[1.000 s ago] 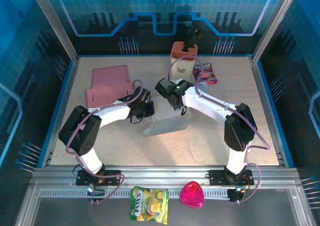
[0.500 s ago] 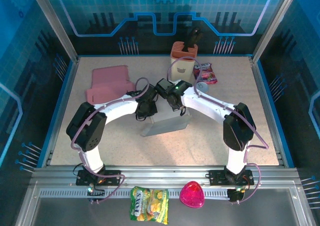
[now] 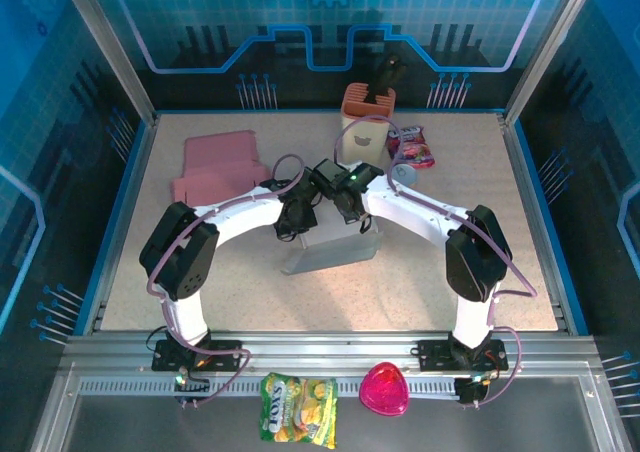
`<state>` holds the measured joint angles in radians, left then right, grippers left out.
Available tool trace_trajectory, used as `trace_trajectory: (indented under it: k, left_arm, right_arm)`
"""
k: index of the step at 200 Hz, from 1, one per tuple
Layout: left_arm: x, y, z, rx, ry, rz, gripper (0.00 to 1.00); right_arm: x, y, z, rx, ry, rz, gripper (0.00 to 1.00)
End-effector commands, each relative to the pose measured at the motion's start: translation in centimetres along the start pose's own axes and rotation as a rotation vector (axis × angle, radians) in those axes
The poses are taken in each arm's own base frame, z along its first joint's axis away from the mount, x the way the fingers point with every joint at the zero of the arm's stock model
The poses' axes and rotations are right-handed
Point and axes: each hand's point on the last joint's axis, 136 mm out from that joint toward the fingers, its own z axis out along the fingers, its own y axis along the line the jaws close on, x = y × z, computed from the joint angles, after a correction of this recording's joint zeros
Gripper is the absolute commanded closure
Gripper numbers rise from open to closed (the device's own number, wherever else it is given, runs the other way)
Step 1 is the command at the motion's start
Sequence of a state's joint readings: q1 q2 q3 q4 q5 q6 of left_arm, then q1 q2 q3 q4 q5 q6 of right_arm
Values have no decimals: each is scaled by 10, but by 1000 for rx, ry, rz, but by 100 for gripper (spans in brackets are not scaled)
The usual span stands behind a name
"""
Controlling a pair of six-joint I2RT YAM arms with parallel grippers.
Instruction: Fold the paper box
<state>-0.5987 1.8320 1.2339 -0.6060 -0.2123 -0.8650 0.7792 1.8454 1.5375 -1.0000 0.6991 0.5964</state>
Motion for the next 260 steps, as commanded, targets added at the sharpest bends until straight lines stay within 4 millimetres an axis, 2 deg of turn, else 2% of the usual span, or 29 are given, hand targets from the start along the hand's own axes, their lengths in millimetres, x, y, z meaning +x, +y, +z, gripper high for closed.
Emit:
trace_trajectory:
  k: [1, 21, 32, 53, 102, 131, 157, 173, 217, 260]
  left_arm:
    - [18, 28, 13, -125, 60, 45, 100]
    - [13, 19, 7, -66, 30, 69, 100]
    - [9, 15, 1, -32, 5, 77, 89]
    - [4, 12, -7, 18, -22, 76, 79]
    - [-3, 12, -13, 101, -43, 61, 73]
    - [-4, 16, -8, 100, -41, 60, 76]
    - [-3, 21, -3, 65, -34, 48, 94]
    - [-2, 30, -1, 6, -23, 37, 100]
    - [4, 45, -3, -159, 2, 22, 100]
    - [12, 43, 2, -200, 42, -9, 100]
  right_arm:
    - [3, 4, -7, -10, -15, 7, 100]
    - [4, 3, -7, -8, -13, 5, 100]
    - [5, 3, -6, -6, -11, 3, 100]
    - [6, 2, -6, -5, -9, 5, 100]
    - [6, 1, -7, 1, -7, 1, 100]
    - [7, 1, -8, -1, -8, 4, 100]
    - [7, 1, -8, 2, -9, 5, 100]
    - [7, 1, -10, -1, -12, 6, 100]
    - [8, 6, -11, -3, -18, -6, 100]
    - [5, 9, -12, -8, -26, -6, 100]
